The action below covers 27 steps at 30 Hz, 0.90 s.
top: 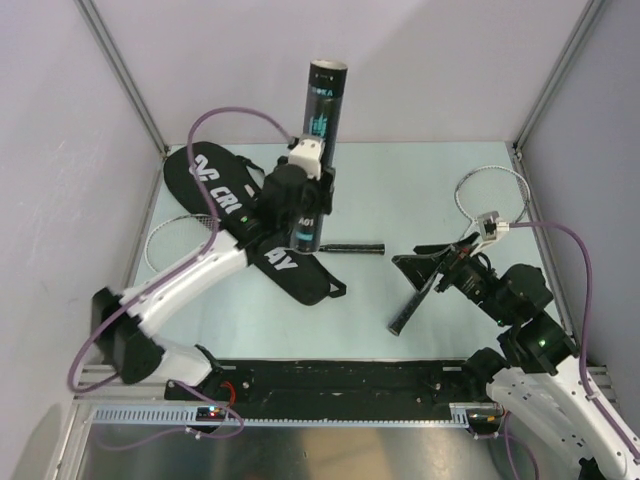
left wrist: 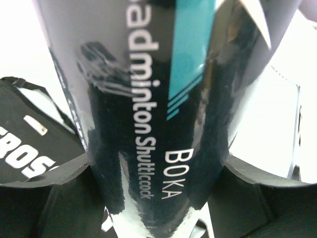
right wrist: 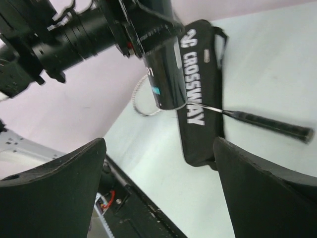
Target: Pack up the badminton gear
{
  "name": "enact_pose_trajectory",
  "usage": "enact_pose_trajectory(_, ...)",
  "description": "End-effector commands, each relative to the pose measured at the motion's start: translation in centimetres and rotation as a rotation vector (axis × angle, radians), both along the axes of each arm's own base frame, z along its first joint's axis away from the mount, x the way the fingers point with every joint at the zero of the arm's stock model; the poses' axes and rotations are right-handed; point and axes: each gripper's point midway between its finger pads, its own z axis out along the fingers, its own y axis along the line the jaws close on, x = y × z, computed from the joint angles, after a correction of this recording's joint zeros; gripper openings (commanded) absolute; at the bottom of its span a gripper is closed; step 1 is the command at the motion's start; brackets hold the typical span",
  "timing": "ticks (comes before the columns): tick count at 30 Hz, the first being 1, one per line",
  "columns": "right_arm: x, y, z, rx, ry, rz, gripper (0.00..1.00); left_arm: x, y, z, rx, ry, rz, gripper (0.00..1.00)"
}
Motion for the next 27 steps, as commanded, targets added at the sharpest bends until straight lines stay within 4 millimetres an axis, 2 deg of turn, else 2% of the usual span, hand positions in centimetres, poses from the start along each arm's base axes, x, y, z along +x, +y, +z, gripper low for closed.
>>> enact_pose_trajectory(1, 1.6, -2.2, -2.9, -0.058, 0.084, -0.159, 0.98, 4.9, -1.6, 3.8, -0.224, -0.038, 0.148, 0.57)
enact_pose_trajectory(6, 1.3, -2.8, -3.1, -0.048, 0.101, -0.185, 0.99, 9.1, -3.8, 2.0, -0.398, 0.031, 0.223, 0.58)
enact_pose_trajectory(12, 0.7, -3.1, -3.1, -0.033, 0.113, -0.180, 0.99, 12.8, -4.5, -1.1, -0.590, 0.080, 0.386, 0.59)
enact_pose_trajectory(13, 0.5, -3.2, -3.0, -0.025, 0.113, -0.180, 1.00, 13.5, -4.9, -2.0, -0.608, 0.090, 0.402, 0.60)
enact_pose_trajectory(16, -0.1, -3.7, -3.0, -0.006, 0.124, -0.187, 0.99, 15.4, -6.5, -2.9, -0.697, 0.098, 0.406, 0.61)
enact_pose_trajectory(22, 0.0, -4.8, -4.3, -0.023, 0.171, -0.248, 0.99, 18.3, -7.9, -6.8, -0.834, 0.147, 0.487, 0.64)
enact_pose_trajectory(27, 0.4, -4.1, -4.4, -0.017, 0.193, -0.236, 0.99, 19.9, -8.1, -10.0, -0.892, 0.187, 0.527, 0.72)
